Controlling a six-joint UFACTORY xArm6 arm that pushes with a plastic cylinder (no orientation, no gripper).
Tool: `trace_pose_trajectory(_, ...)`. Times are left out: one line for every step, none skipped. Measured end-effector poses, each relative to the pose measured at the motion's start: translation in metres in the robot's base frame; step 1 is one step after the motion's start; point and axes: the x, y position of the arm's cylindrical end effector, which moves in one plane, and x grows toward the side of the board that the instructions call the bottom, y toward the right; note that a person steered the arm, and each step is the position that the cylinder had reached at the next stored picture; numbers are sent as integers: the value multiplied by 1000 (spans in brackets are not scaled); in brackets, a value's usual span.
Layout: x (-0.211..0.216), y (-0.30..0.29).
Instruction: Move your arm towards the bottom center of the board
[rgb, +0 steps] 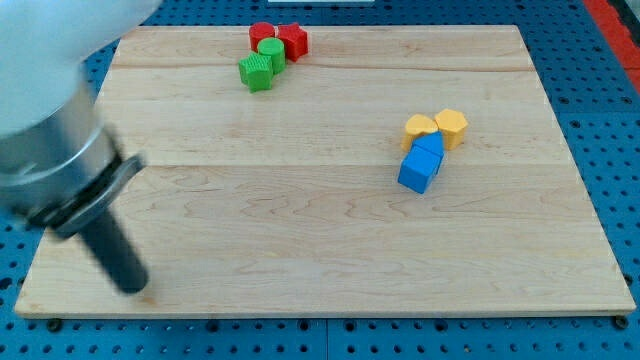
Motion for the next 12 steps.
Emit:
trace_pose_trajectory(-15, 79)
trace_pose_trajectory(-52, 180)
trace_pose_trajectory(-6, 98)
trace_pose_trajectory(9, 23)
trace_pose_trajectory(2, 83)
trace_pose_trajectory(10, 107)
trace_pose_trajectory(10, 77)
trace_pose_trajectory(-8, 94)
trace_pose_trajectory(-56, 112)
trace_pose_trajectory(-40, 95)
trace_pose_trajectory(-74, 113)
trace_pose_trajectory(-136, 131)
